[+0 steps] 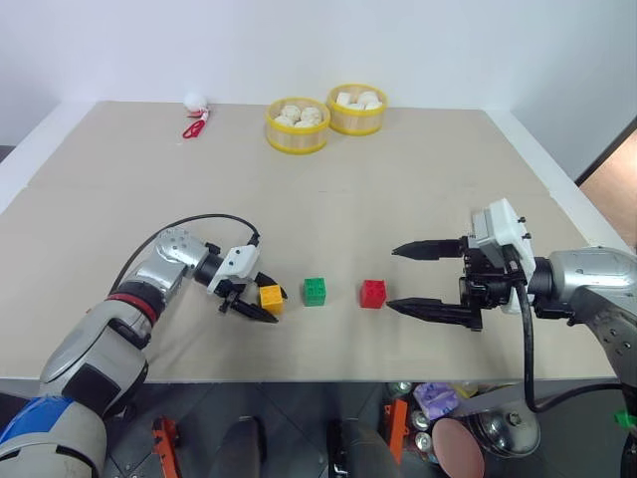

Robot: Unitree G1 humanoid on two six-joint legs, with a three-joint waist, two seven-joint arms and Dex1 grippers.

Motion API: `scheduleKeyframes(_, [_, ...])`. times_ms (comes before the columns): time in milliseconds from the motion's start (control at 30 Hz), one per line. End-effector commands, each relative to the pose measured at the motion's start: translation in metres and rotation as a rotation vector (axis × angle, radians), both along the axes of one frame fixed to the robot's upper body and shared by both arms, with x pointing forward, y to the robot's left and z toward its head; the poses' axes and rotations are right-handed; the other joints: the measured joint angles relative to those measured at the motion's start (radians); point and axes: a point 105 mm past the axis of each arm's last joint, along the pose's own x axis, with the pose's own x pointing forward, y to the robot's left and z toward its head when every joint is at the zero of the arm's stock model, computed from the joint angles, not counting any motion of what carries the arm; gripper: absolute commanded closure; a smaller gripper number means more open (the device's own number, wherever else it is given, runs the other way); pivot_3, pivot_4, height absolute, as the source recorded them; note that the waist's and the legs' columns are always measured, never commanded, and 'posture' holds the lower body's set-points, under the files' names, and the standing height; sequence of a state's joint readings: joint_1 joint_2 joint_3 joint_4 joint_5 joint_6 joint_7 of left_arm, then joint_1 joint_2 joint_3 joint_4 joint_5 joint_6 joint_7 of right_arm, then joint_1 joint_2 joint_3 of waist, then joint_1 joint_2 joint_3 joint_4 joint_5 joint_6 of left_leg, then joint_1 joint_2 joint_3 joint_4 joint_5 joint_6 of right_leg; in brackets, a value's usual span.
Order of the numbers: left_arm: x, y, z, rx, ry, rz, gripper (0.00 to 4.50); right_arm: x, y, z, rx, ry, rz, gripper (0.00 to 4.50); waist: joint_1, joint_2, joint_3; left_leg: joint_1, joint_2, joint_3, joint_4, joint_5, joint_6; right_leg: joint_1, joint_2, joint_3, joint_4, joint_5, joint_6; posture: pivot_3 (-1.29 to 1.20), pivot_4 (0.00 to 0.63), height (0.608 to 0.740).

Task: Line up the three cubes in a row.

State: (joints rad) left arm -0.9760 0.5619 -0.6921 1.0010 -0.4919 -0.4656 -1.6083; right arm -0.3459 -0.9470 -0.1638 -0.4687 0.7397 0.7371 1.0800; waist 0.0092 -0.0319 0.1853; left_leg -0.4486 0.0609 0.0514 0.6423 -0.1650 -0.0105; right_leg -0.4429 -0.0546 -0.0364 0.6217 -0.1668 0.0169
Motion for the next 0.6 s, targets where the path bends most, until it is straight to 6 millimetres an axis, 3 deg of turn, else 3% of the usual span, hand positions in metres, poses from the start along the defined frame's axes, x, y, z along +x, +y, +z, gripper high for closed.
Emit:
scheduleKeyframes(33, [0.0076, -0.0021, 0.0149, -0.025, -0.051, 0.002, 2.6, -0.0051, -0.0014, 0.0108, -0.009, -0.049, -0.003, 0.0, 0.0, 0.0, 0.0, 0.0, 0.0, 0.0, 0.0, 0.0, 0.0, 0.0, 0.0, 0.0, 0.0, 0.0, 0.0, 0.0, 0.15, 0.74])
scheduleKeyframes(600, [0.0113, 0.0008, 0.0145, -0.008, -0.055, 0.022, 2.6, -0.0043, -0.0026, 0.0111, -0.011, -0.049, -0.022, 0.0, 0.0, 0.0, 0.0, 0.0, 0.0, 0.0, 0.0, 0.0, 0.0, 0.0, 0.0, 0.0, 0.0, 0.0, 0.0, 0.0, 0.15, 0.74])
